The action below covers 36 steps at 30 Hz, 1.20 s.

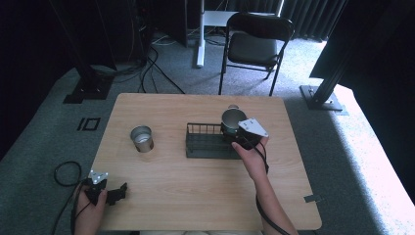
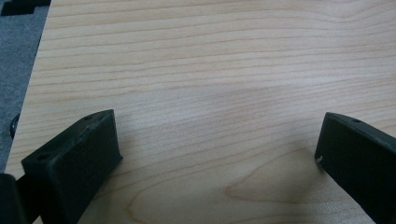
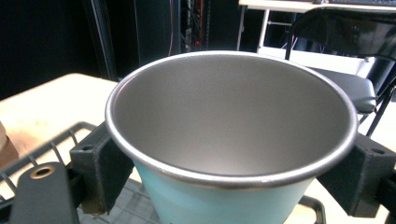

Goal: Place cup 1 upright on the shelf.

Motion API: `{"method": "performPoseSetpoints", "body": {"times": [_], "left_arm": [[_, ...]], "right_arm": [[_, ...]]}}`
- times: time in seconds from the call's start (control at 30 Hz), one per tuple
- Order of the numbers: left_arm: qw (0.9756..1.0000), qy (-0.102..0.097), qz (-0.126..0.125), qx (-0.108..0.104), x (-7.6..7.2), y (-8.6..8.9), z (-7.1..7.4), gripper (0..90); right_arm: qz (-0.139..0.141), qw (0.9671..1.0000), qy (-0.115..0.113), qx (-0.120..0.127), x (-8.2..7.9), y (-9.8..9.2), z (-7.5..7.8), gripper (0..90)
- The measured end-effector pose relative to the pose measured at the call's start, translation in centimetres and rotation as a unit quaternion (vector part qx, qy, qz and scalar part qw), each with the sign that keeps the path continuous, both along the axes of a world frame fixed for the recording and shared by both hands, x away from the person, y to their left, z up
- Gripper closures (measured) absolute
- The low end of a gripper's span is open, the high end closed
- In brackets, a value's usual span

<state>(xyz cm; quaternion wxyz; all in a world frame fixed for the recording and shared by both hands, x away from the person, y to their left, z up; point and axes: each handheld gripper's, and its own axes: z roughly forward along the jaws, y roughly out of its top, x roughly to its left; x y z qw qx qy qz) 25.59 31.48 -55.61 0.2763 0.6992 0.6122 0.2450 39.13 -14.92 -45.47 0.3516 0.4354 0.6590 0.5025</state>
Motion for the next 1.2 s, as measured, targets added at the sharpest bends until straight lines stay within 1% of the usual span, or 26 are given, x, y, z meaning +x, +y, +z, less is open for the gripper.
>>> {"method": "performPoseSetpoints", "body": {"times": [0.1, 0.17, 0.27, 0.4, 0.57, 0.63, 0.83, 1.0, 1.13, 1.2], "left_arm": [[1.0, 0.0, 0.0, 0.0, 0.0, 0.0, 0.0, 0.3], [1.0, 0.0, 0.0, 0.0, 0.0, 0.0, 0.0, 0.3], [1.0, 0.0, 0.0, 0.0, 0.0, 0.0, 0.0, 0.3], [1.0, 0.0, 0.0, 0.0, 0.0, 0.0, 0.0, 0.3], [1.0, 0.0, 0.0, 0.0, 0.0, 0.0, 0.0, 0.3], [1.0, 0.0, 0.0, 0.0, 0.0, 0.0, 0.0, 0.3], [1.0, 0.0, 0.0, 0.0, 0.0, 0.0, 0.0, 0.3], [1.0, 0.0, 0.0, 0.0, 0.0, 0.0, 0.0, 0.3], [1.0, 0.0, 0.0, 0.0, 0.0, 0.0, 0.0, 0.3], [1.0, 0.0, 0.0, 0.0, 0.0, 0.0, 0.0, 0.3]], "right_arm": [[-0.001, 1.0, 0.008, 0.003, 0.1, -0.1, -0.6, 13.3], [-0.002, 0.9999, 0.014, 0.009, 0.1, -0.3, -0.9, 13.3], [-0.007, 0.9998, 0.017, 0.012, 0.1, -0.5, -1.3, 13.3], [-0.003, 0.9996, 0.022, 0.018, 0.1, -0.6, -1.9, 13.3], [-0.006, 0.9996, 0.027, 0.008, 0.1, -0.5, -2.7, 13.3], [-0.007, 0.9995, 0.028, 0.012, 0.1, -0.5, -2.9, 13.3], [-0.008, 0.9996, 0.021, 0.015, -0.1, -0.4, -3.2, 13.2], [-0.006, 0.9995, 0.024, 0.021, -0.1, -0.5, -3.2, 12.9], [0.001, 0.9993, 0.031, 0.019, -0.1, -0.6, -3.0, 11.5], [0.004, 0.9994, 0.029, 0.017, -0.2, -0.7, -2.9, 11.1]]}}
